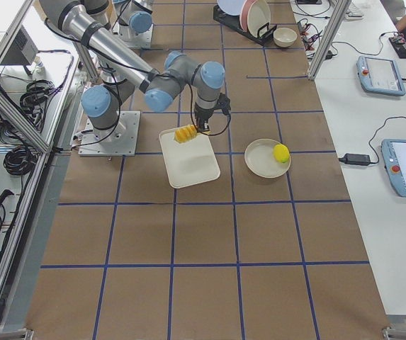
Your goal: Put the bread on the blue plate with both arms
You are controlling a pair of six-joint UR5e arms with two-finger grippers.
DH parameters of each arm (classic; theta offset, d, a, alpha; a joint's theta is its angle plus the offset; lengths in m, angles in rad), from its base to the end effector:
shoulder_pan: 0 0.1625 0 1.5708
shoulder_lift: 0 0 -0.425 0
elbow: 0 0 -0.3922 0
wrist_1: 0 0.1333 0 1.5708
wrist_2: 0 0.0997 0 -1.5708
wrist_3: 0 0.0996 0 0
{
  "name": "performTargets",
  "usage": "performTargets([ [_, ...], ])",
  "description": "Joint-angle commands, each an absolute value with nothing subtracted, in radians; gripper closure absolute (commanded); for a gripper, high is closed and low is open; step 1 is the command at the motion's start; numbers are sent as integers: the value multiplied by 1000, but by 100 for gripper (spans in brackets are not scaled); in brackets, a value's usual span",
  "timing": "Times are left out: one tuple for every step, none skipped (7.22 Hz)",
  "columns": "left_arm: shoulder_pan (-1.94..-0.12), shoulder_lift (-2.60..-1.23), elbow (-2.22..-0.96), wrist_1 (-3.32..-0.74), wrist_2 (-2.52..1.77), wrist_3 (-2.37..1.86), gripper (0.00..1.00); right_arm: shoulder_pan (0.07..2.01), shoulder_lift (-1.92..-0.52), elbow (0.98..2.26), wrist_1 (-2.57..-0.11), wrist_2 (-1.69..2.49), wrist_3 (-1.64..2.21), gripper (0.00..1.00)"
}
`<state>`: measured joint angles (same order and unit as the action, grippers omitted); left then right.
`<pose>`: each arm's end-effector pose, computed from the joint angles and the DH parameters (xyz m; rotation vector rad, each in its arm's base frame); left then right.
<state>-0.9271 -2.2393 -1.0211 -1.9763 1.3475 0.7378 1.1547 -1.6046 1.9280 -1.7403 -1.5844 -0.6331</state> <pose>0.2902 -0.6456 0.3155 -0.0444 -2.6181 -0.3544 -0.0575 -0.4565 0.3489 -0.3339 3.0506 0.2152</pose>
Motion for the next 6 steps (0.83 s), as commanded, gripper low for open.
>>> performTargets([
  [-954,-2114,-1040,-2147,1348,711,98,1311,-1661,1778,-1561,-1582,-398,80],
  [-1012,-2055,-1067,-2178,1338,646,98,1386,-1680,1746,-1534,-1586,-309,80],
  [-1102,-2002,-1106,-2168,1338,584,98,1454,-1693,1711,-1505,-1583,-240,82],
  [-1199,-1964,-1145,-2116,1336,501,98,1507,-1706,1674,-1464,-1588,-195,84],
  [-1291,-1935,-1194,-2064,1335,483,98,1543,-1706,1655,-1445,-1591,-148,84],
  [-1378,-1907,-1271,-1946,1322,477,98,1552,-1709,1661,-1439,-1585,-132,84],
])
